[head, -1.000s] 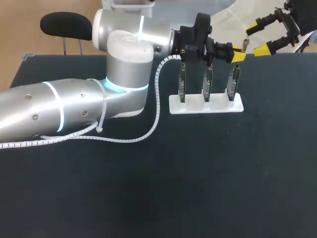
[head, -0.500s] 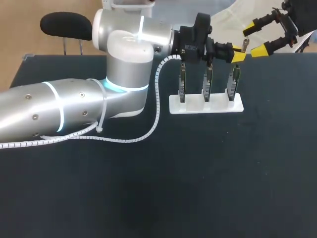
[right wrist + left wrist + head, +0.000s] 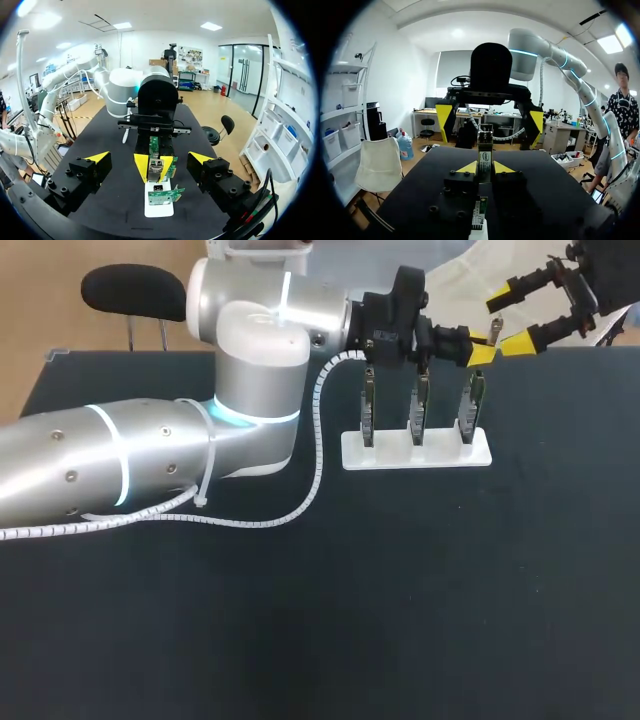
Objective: Pick up the optical module with the left hand, and insert it into the network port with the right hand.
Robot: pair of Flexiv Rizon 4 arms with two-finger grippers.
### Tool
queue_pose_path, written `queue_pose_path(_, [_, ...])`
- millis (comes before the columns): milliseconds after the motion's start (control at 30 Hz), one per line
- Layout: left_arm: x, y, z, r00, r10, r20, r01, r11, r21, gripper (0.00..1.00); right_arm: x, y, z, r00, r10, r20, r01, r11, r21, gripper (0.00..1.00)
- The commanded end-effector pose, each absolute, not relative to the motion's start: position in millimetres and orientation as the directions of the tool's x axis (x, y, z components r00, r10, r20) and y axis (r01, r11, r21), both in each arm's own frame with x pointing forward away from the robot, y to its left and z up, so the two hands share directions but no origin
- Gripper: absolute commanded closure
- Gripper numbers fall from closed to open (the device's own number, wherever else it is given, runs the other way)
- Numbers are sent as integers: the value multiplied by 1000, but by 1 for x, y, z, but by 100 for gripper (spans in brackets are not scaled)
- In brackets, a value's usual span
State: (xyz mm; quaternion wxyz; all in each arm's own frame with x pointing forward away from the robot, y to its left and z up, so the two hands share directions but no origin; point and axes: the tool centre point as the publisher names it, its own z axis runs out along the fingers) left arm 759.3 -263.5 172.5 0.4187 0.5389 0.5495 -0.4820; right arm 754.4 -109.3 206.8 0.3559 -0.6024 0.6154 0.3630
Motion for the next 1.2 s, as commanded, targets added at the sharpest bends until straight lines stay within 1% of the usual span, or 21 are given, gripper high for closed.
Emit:
queue_pose_path(33, [762,-265,172,-69,190,-979,996,-49,-79,100,751,-109,207,-18,-481,-876,-1000,20,10,0])
queue_pose_path(433, [762,-265,172,-69,190,-979,996,-49,-79,100,753,-109,208,-13,-479,-878,-1000,28,-1,0])
queue_pose_path(467, [762,-265,172,-69,190,-979,996,-49,-79,100,752,-109,208,-12,-478,-878,-1000,28,-1,24])
queue_pose_path(500, [762,-265,172,-69,190,-979,996,-49,-79,100,752,-109,208,-12,-477,-879,-1000,28,-2,57])
queue_pose_path(533, [762,-265,172,-69,190,-979,996,-49,-79,100,752,-110,208,-10,-476,-879,-1000,28,-3,95])
queue_pose_path(567, [762,-265,172,-69,190,-979,996,-49,-79,100,752,-110,208,-9,-475,-880,-1000,26,-4,100])
queue_pose_path(1200, [762,-265,172,-69,190,-979,996,-49,-79,100,752,-109,208,-1,-475,-880,-1000,25,-12,100])
